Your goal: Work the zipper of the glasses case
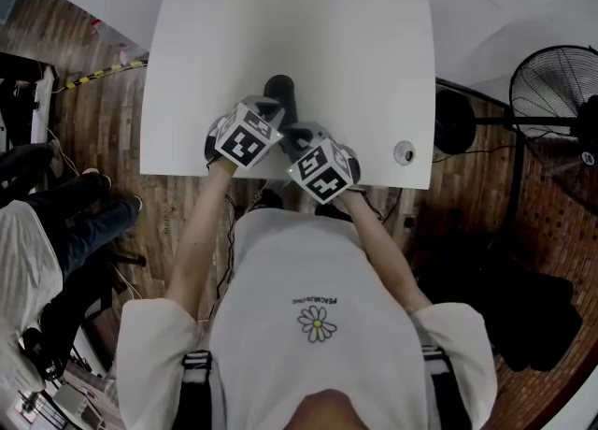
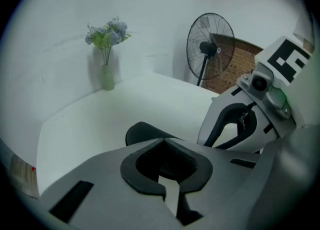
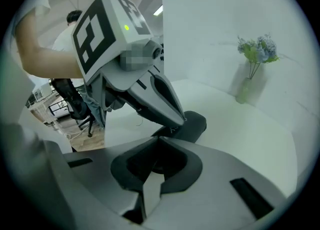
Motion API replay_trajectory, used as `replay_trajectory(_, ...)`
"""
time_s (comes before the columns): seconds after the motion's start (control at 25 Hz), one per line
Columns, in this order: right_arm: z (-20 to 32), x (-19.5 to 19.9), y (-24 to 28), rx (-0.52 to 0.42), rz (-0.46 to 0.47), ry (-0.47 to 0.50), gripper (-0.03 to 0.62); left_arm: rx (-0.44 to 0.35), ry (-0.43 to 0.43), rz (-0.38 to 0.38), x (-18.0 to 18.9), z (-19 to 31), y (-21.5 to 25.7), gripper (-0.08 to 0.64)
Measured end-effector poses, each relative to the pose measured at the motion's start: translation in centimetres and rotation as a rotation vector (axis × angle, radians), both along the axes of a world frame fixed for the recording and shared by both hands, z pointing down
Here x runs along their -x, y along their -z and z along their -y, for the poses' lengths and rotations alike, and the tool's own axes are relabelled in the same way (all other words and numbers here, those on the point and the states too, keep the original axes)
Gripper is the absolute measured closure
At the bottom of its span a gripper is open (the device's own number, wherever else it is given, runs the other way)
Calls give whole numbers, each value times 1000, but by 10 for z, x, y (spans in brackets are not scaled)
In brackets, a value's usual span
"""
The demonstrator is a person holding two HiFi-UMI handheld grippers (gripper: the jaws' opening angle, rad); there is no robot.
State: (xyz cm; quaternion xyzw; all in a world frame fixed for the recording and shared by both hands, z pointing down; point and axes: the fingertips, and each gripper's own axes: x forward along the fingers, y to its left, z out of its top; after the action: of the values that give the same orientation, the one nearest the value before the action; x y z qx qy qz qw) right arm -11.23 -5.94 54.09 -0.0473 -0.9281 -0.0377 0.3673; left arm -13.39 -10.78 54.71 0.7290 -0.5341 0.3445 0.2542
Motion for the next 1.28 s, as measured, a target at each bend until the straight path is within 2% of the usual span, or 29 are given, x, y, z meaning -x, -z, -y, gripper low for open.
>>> replay_trajectory(0.16, 16, -17, -1, -81, -13, 28, 583, -3, -13, 37, 2, -2, 1, 545)
replay_trajectory(0.2, 20, -23, -6, -109, -40, 62, 565, -3, -14, 37, 1, -2, 1, 545)
replay_trajectory(0.28, 24, -34, -21, -164, -111, 154, 479, 1, -15, 35, 0, -2, 0, 545)
replay_trajectory(0.4, 25, -44, -39, -234, -180, 293, 469, -4, -9, 33, 0, -3, -1, 546)
replay_trajectory(0.52, 21, -41, -49, -228, -196, 365, 469, -10, -3, 27, 0, -2, -1, 546)
replay_trajectory(0.68, 16, -34, -54, -220, -205, 405, 500, -8, -7, 30, 0, -2, 0, 546)
replay_trajectory(0.8, 13, -37, -55, -228, -214, 428, 556, -10, -7, 29, 0, -3, 0, 546)
replay_trajectory(1.08, 14, -46, -50, -194, -242, 387, 583, -17, -9, 35, 1, -3, -1, 546)
replay_trajectory(1.28, 9, -49, -50, -204, -270, 382, 583, -19, -16, 30, 0, -3, -1, 546)
